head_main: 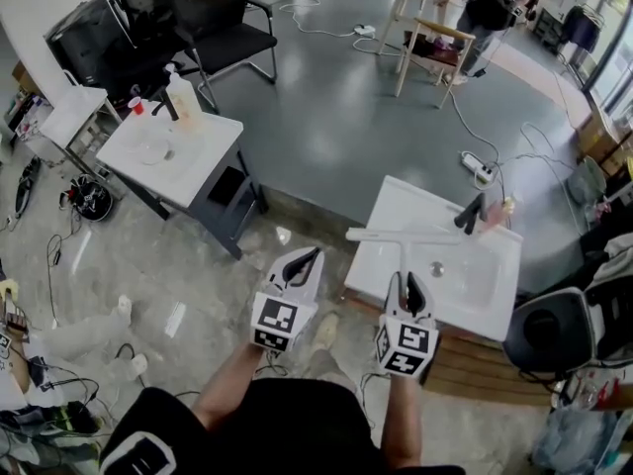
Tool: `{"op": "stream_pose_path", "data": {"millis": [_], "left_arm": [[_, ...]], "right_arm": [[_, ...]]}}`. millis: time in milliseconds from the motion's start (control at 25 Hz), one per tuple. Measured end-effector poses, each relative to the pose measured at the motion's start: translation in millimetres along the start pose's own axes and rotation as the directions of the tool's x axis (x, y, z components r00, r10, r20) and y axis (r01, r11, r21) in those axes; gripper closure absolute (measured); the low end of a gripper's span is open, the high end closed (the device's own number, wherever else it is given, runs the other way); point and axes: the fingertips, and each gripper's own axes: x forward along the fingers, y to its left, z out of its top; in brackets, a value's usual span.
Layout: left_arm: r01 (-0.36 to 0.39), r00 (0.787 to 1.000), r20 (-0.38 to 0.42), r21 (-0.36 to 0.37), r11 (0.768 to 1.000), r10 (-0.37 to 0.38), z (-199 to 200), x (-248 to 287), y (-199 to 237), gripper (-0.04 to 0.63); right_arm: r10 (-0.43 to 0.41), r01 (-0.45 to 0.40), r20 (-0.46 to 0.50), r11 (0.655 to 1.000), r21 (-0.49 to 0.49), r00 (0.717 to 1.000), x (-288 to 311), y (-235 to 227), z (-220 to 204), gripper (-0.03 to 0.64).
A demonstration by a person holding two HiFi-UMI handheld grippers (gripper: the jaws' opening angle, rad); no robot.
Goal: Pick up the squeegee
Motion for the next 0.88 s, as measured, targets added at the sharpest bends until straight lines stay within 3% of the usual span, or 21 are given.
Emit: {"op": "stream_pose_path", "data": {"millis": [440,880], "left_arm": [[0.009,0.999,0.030,0.008,1.000,-0.010,9,-27,-8,0.594],[0.037,0.999,0.031,0.012,0.999,-0.038,11,-1,3,0.594]], "right_arm": [[0.007,-0.007,0.001,1.000,0.012,1.000,-31,14,-9,0.540],[-0.027,0.026,0.002,0.999,0.022,1.000,-11,10,-4,0.540]]}}
